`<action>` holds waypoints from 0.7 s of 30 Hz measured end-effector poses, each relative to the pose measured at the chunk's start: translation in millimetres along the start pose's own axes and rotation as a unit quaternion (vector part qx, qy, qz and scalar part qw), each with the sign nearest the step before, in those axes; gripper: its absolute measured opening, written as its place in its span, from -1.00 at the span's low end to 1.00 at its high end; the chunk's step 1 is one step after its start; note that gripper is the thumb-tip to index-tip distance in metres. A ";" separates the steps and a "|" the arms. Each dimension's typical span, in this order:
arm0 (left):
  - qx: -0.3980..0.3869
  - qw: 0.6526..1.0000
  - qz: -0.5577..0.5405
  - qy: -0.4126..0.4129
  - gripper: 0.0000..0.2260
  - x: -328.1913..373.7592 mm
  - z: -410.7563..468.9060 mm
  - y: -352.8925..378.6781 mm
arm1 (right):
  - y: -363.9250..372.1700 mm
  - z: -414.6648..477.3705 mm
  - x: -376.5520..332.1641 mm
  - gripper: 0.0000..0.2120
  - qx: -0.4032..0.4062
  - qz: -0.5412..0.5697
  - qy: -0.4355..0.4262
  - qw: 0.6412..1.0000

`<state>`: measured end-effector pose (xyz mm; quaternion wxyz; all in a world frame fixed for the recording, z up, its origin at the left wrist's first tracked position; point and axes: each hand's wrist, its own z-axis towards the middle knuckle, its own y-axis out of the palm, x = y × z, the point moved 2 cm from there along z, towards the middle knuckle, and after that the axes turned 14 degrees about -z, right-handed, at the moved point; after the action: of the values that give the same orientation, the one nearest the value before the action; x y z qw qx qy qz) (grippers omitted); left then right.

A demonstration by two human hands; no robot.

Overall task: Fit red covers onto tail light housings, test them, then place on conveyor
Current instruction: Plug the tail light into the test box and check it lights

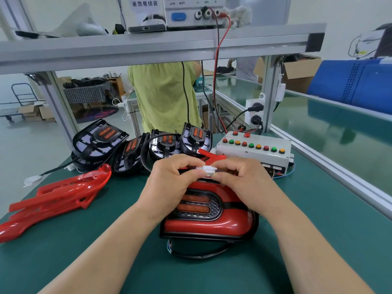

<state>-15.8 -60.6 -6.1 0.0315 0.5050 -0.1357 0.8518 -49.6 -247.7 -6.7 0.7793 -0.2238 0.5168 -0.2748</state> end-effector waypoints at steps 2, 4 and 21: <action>-0.010 1.000 -0.004 -0.003 -0.91 0.0 4.5 1.9 | -0.8 0.8 1.8 -0.85 0.002 0.012 0.007 1.000; -0.029 1.000 -0.007 0.001 -0.92 1.7 10.2 4.5 | -2.0 1.7 4.3 -0.85 0.001 0.035 0.013 0.999; 0.030 0.981 -0.079 -0.175 -0.66 -46.4 49.4 -4.8 | -3.9 14.1 33.4 -0.82 -0.015 0.064 0.175 0.982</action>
<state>49.9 -65.1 -23.0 0.0596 0.6564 -0.0732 0.7485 -26.7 -271.7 -21.8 0.6892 -0.1497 0.6628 -0.2515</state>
